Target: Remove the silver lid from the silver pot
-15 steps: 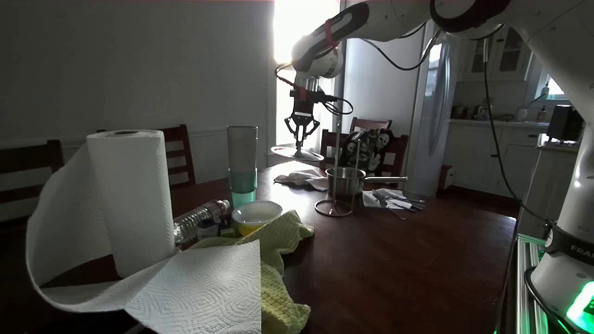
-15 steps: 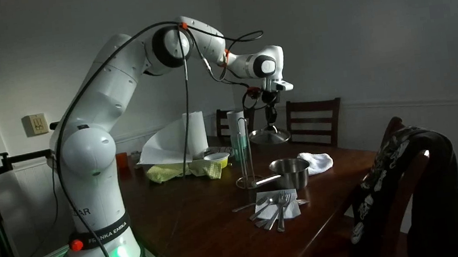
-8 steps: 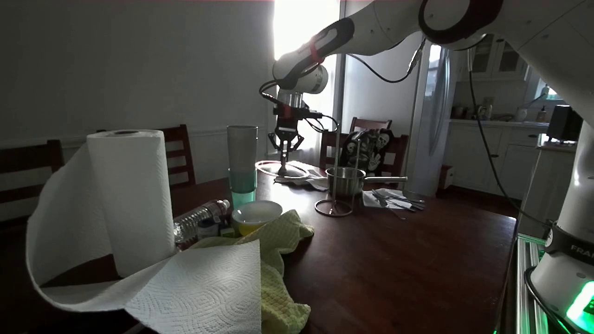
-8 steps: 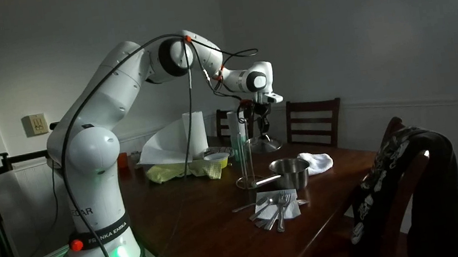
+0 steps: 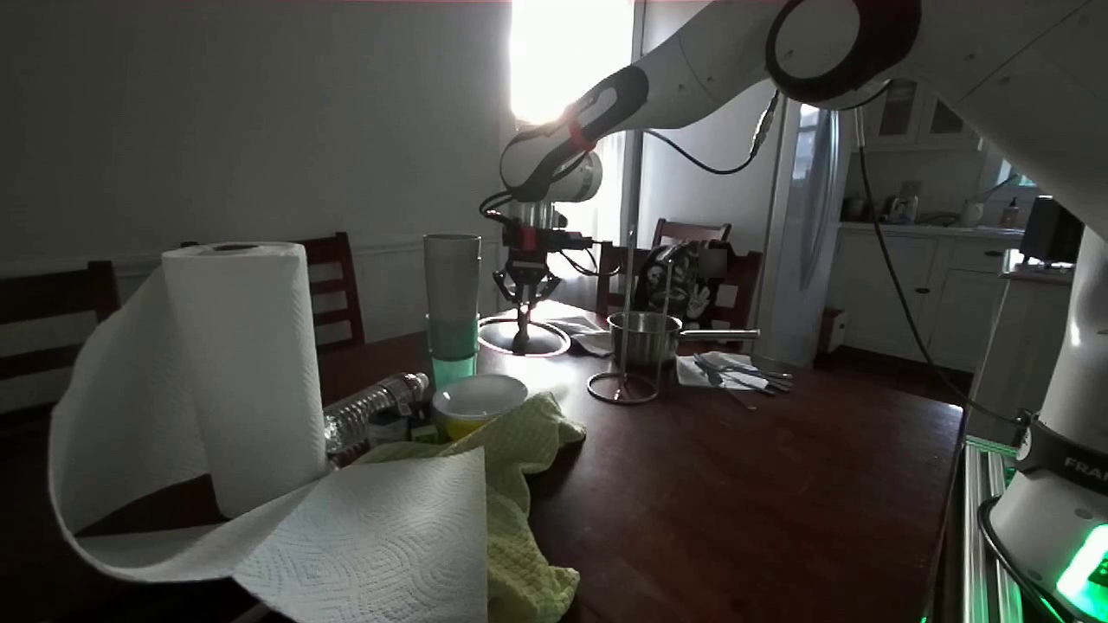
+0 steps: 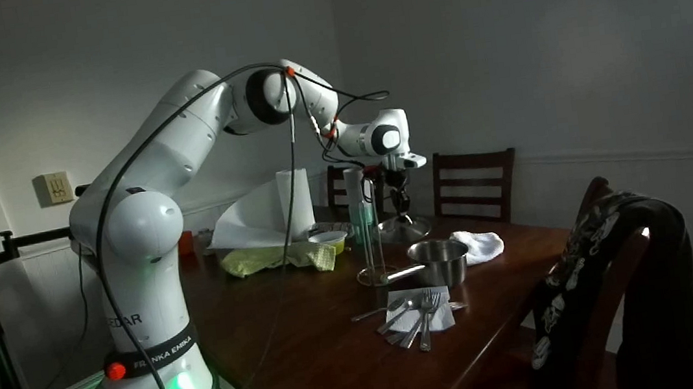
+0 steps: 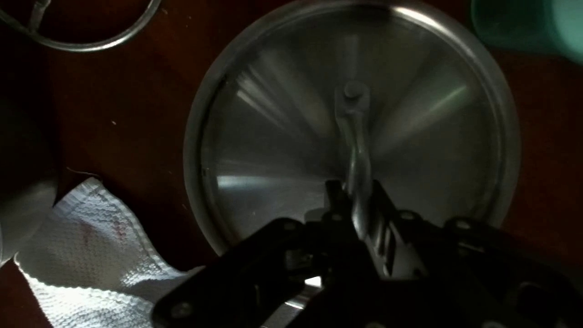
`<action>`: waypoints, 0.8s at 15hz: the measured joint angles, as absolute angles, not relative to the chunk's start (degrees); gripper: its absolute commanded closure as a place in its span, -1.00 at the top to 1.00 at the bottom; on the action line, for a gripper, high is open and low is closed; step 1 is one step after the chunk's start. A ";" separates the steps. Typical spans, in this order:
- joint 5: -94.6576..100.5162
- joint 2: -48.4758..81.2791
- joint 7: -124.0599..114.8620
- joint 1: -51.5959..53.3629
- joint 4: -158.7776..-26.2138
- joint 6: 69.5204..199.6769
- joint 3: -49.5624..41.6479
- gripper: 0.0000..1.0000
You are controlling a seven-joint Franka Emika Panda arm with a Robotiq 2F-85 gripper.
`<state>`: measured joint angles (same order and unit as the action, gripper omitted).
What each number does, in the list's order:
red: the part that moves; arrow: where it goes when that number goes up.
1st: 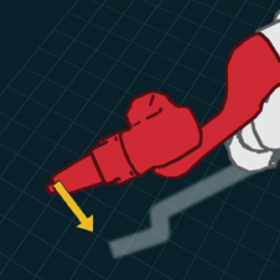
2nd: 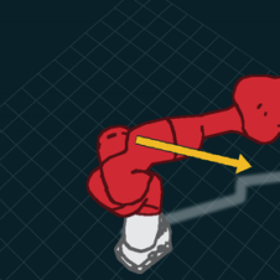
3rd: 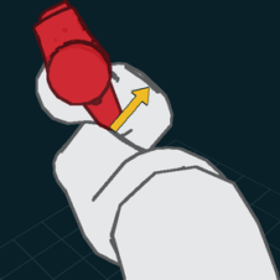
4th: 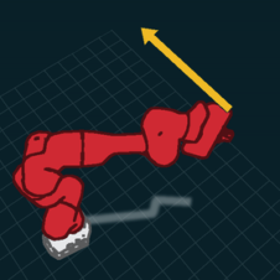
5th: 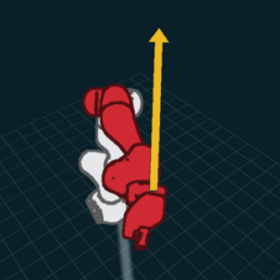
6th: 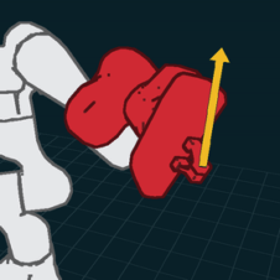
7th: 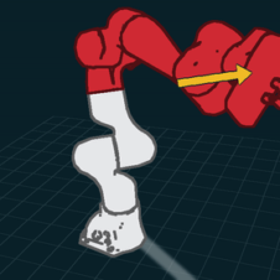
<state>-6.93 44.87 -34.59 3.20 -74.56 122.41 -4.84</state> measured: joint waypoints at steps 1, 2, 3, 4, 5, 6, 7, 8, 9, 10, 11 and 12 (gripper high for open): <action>-6.35 44.99 -34.58 3.22 -74.89 122.83 -4.99 -0.93; -5.87 45.14 -34.58 3.23 -75.06 122.99 -5.19 -0.93; -5.39 45.31 -34.58 3.23 -75.18 123.11 -5.41 -0.93; -5.05 45.52 -34.58 3.23 -75.26 123.17 -5.62 -0.93; -4.82 45.72 -34.58 3.23 -75.39 123.18 -5.82 -0.93; -4.75 45.90 -34.58 3.23 -75.61 123.19 -6.01 -0.93; -4.75 46.07 -34.58 3.22 -75.86 123.19 -6.17 -0.93; -4.75 46.20 -34.58 3.20 -76.16 123.19 -6.30 -0.93; -4.75 46.35 -34.58 3.18 -76.42 123.15 -6.43 -0.93; -4.75 46.58 -34.58 3.16 -76.48 123.05 -6.54 -0.93; -4.75 46.81 -34.58 3.14 -76.50 122.99 -6.64 -0.93; -4.75 47.05 -34.58 3.14 -76.50 122.98 -6.74 -0.93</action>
